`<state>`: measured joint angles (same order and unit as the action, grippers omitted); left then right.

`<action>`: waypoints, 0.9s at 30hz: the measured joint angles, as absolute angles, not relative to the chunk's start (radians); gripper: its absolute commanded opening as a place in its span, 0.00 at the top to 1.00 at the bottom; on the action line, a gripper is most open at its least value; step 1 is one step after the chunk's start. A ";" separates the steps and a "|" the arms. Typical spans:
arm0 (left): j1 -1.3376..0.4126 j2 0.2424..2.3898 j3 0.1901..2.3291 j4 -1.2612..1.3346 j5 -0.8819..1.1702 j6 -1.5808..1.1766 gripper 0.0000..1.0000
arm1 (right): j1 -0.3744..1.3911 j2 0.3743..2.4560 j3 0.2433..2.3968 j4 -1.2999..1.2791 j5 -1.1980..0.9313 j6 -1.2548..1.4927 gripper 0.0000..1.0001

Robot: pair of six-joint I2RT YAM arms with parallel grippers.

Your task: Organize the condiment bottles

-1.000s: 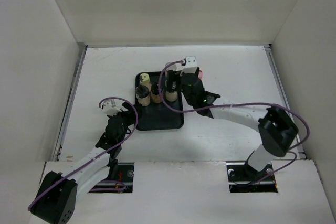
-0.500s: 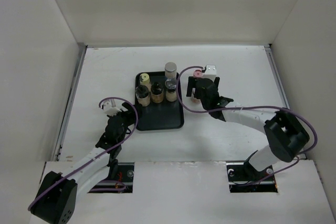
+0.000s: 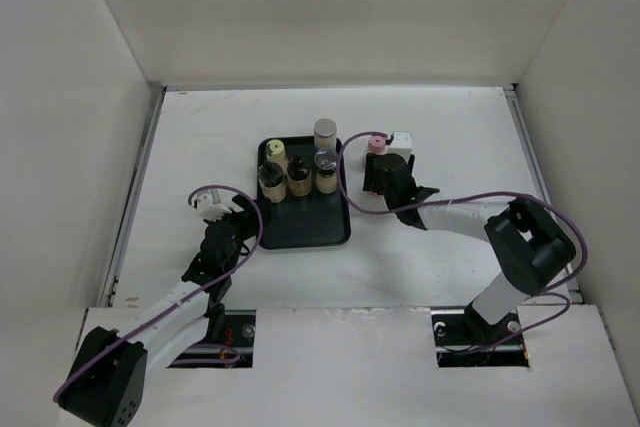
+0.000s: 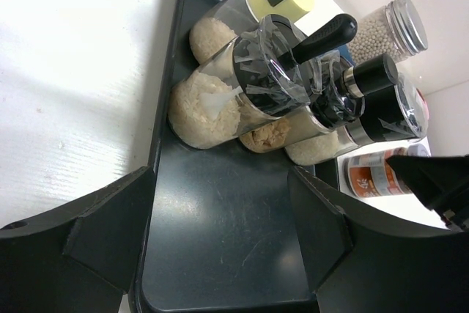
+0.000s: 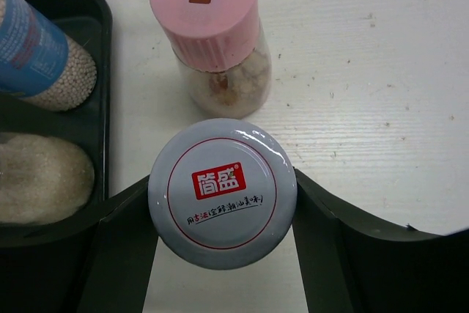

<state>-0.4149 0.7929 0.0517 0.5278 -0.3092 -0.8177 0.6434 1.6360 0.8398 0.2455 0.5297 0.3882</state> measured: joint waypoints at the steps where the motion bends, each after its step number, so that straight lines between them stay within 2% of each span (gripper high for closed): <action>1: -0.415 0.793 0.052 0.528 -0.309 -0.818 0.28 | 0.647 1.625 0.828 0.247 0.532 0.386 0.43; 6: -0.414 0.790 0.052 0.527 -0.309 -0.818 0.28 | 0.709 1.489 0.765 0.196 0.559 0.359 0.44; 12: -0.387 0.719 0.052 0.522 -0.310 -0.819 0.29 | 0.903 1.409 0.794 0.191 0.572 0.366 0.44; 19: -0.317 0.634 0.052 0.472 -0.305 -0.839 0.29 | 1.076 1.655 0.981 0.226 0.536 0.377 0.43; 27: -0.269 0.611 0.052 0.366 -0.326 -0.878 0.29 | 1.147 1.902 1.174 0.245 0.512 0.373 0.39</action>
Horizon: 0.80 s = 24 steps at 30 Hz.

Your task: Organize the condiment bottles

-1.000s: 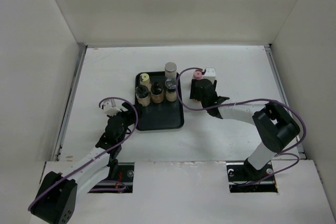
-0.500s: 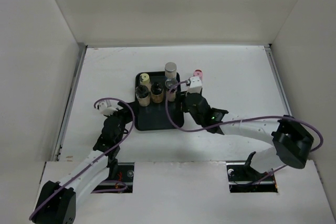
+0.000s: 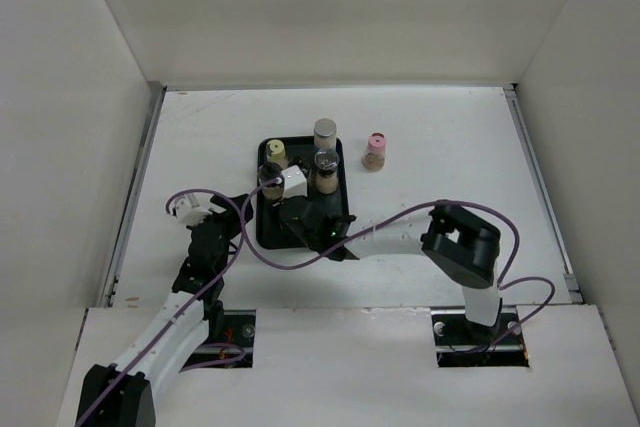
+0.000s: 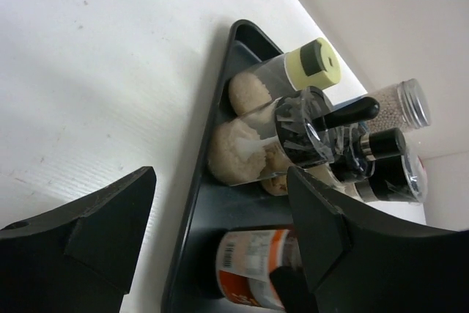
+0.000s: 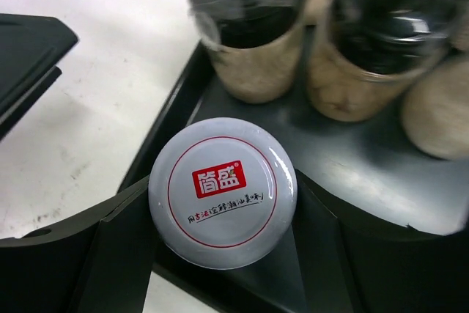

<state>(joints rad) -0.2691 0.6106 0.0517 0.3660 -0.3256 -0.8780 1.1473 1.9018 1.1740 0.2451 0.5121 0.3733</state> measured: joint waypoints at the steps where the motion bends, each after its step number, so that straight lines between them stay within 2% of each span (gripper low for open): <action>1: -0.270 0.612 0.052 0.361 -0.329 -0.880 0.29 | 1.151 1.924 1.190 0.249 0.511 0.374 0.38; 3: -0.270 0.612 0.052 0.352 -0.334 -0.883 0.29 | 1.155 1.959 1.214 0.263 0.514 0.370 0.29; 6: -0.271 0.612 0.052 0.346 -0.339 -0.884 0.28 | 1.156 1.980 1.243 0.266 0.513 0.374 0.09; 8: -0.272 0.612 0.052 0.346 -0.340 -0.886 0.28 | 1.156 1.979 1.248 0.280 0.513 0.374 0.02; 11: -0.276 0.612 0.052 0.346 -0.340 -0.887 0.28 | 1.158 1.956 1.238 0.296 0.513 0.368 0.00; 15: -0.278 0.619 0.052 0.347 -0.341 -0.888 0.28 | 1.157 1.816 1.137 0.302 0.515 0.354 0.00; 17: -0.282 0.625 0.052 0.347 -0.343 -0.888 0.28 | 1.147 1.709 1.069 0.303 0.519 0.339 0.09; 18: -0.285 0.627 0.052 0.347 -0.343 -0.888 0.28 | 1.134 1.652 1.037 0.307 0.523 0.329 0.19; 19: -0.289 0.627 0.052 0.348 -0.344 -0.888 0.28 | 1.116 1.604 1.011 0.309 0.530 0.319 0.38; 20: -0.291 0.632 0.052 0.352 -0.344 -0.888 0.27 | 1.084 1.552 0.982 0.312 0.535 0.309 0.52; 21: -0.292 0.638 0.052 0.355 -0.344 -0.887 0.27 | 1.044 1.511 0.961 0.316 0.540 0.302 0.56; 22: -0.296 0.645 0.052 0.360 -0.344 -0.887 0.27 | 0.988 1.478 0.944 0.315 0.539 0.302 0.56; 23: -0.299 0.653 0.052 0.364 -0.344 -0.887 0.27 | 0.926 1.459 0.935 0.315 0.540 0.303 0.51; 24: -0.303 0.662 0.052 0.369 -0.344 -0.887 0.27 | 0.853 1.451 0.933 0.315 0.537 0.302 0.42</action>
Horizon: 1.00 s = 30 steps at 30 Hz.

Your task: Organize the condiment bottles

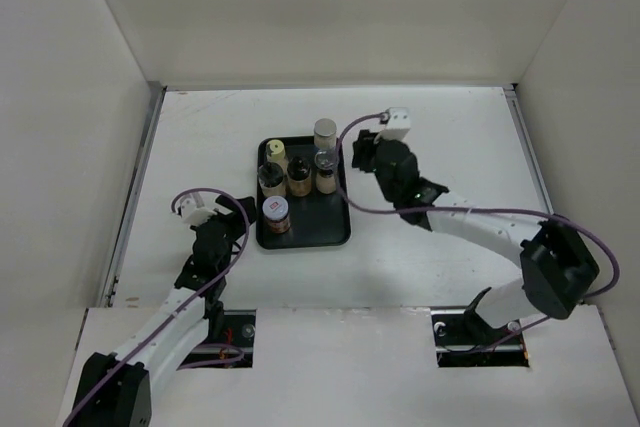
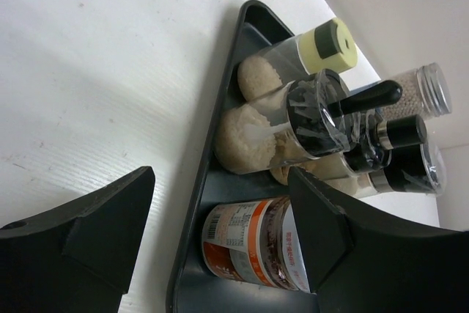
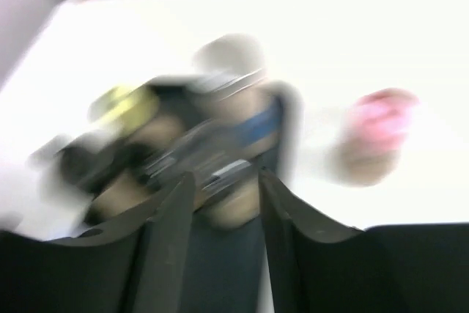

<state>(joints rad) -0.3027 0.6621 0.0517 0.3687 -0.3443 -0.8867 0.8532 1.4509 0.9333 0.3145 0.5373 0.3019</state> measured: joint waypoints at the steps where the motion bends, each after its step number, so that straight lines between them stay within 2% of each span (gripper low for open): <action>1: -0.306 0.669 0.052 0.371 -0.344 -0.887 0.27 | 0.784 1.454 0.934 0.317 0.536 0.302 0.30; 2: -0.310 0.675 0.052 0.374 -0.344 -0.887 0.27 | 0.721 1.464 0.934 0.316 0.533 0.300 0.18; 3: -0.313 0.681 0.052 0.379 -0.344 -0.887 0.27 | 0.661 1.483 0.937 0.315 0.534 0.298 0.10; 5: -0.316 0.697 0.052 0.391 -0.344 -0.887 0.27 | 0.580 1.539 0.955 0.303 0.530 0.289 0.03; 13: -0.330 0.710 0.052 0.420 -0.344 -0.879 0.27 | 0.500 1.779 1.103 0.254 0.425 0.265 0.00; 15: -0.336 0.710 0.052 0.423 -0.344 -0.878 0.27 | 0.498 1.797 1.118 0.254 0.402 0.260 0.03; 18: -0.342 0.715 0.052 0.424 -0.344 -0.875 0.27 | 0.498 1.816 1.143 0.254 0.381 0.257 0.12; 22: -0.348 0.726 0.052 0.430 -0.344 -0.871 0.27 | 0.498 1.844 1.173 0.255 0.369 0.255 0.36; 24: -0.350 0.727 0.052 0.432 -0.344 -0.871 0.27 | 0.498 1.848 1.174 0.253 0.368 0.256 0.38; 27: -0.353 0.733 0.052 0.435 -0.345 -0.870 0.27 | 0.498 1.849 1.174 0.247 0.368 0.258 0.34; 29: -0.355 0.735 0.052 0.438 -0.345 -0.868 0.27 | 0.498 1.849 1.174 0.240 0.368 0.258 0.37; 30: -0.355 0.736 0.052 0.438 -0.344 -0.867 0.27 | 0.498 1.849 1.174 0.235 0.368 0.258 0.42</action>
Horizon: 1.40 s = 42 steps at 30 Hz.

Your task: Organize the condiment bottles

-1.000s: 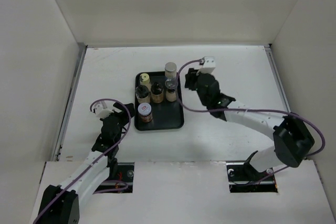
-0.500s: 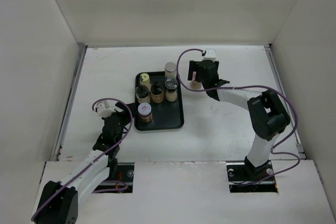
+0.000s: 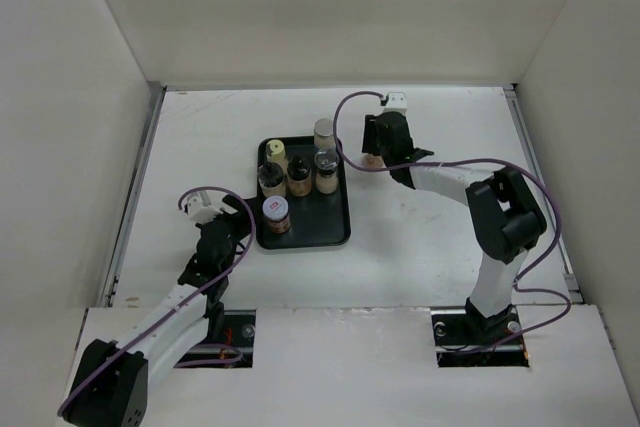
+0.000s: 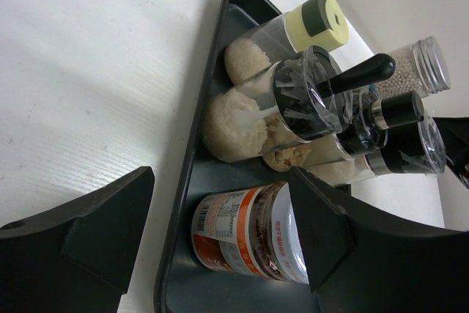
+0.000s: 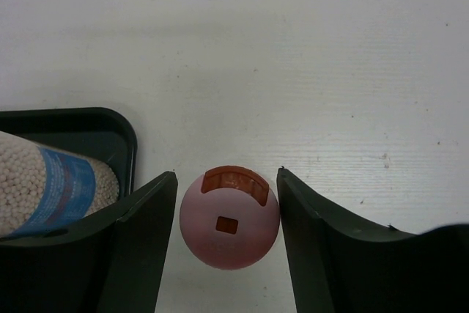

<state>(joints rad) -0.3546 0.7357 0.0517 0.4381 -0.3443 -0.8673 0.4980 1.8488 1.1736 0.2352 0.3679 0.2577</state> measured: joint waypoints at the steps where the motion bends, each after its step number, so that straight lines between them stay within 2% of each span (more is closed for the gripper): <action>1: -0.355 0.736 0.052 0.438 -0.344 -0.867 0.27 | 0.498 1.849 1.174 0.230 0.368 0.257 0.47; 2: -0.355 0.736 0.052 0.438 -0.344 -0.867 0.27 | 0.498 1.849 1.174 0.227 0.369 0.259 0.51; 8: -0.354 0.735 0.052 0.439 -0.344 -0.865 0.27 | 0.498 1.823 1.143 0.231 0.376 0.266 0.54; 13: -0.354 0.734 0.052 0.439 -0.344 -0.864 0.24 | 0.522 1.661 1.016 0.210 0.405 0.266 0.54; 20: -0.355 0.737 0.052 0.446 -0.344 -0.863 0.07 | 0.730 1.383 0.863 0.230 0.430 0.354 0.54; 22: -0.353 0.734 0.052 0.446 -0.342 -0.862 0.00 | 0.802 1.385 0.860 0.243 0.429 0.379 0.54; 27: -0.331 0.674 0.052 0.435 -0.335 -0.860 0.00 | 0.932 1.475 0.863 0.262 0.431 0.409 0.54; 35: -0.278 0.579 0.052 0.312 -0.334 -0.860 0.00 | 1.016 1.674 0.950 0.264 0.478 0.399 0.49; 37: -0.269 0.583 0.052 0.286 -0.334 -0.860 0.00 | 1.029 1.700 0.965 0.282 0.500 0.392 0.44; 38: -0.264 0.590 0.052 0.276 -0.332 -0.861 0.00 | 1.035 1.709 0.971 0.291 0.504 0.392 0.38; 41: -0.252 0.613 0.052 0.251 -0.327 -0.862 0.00 | 1.048 1.724 0.976 0.300 0.521 0.395 0.12; 42: -0.248 0.623 0.052 0.241 -0.326 -0.862 0.00 | 1.055 1.726 0.976 0.297 0.532 0.391 0.00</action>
<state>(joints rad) -0.2478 0.6231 0.0517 0.2409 -0.3260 -0.8623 1.0550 1.7260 0.9760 0.2970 0.5323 0.3908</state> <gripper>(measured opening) 0.997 0.848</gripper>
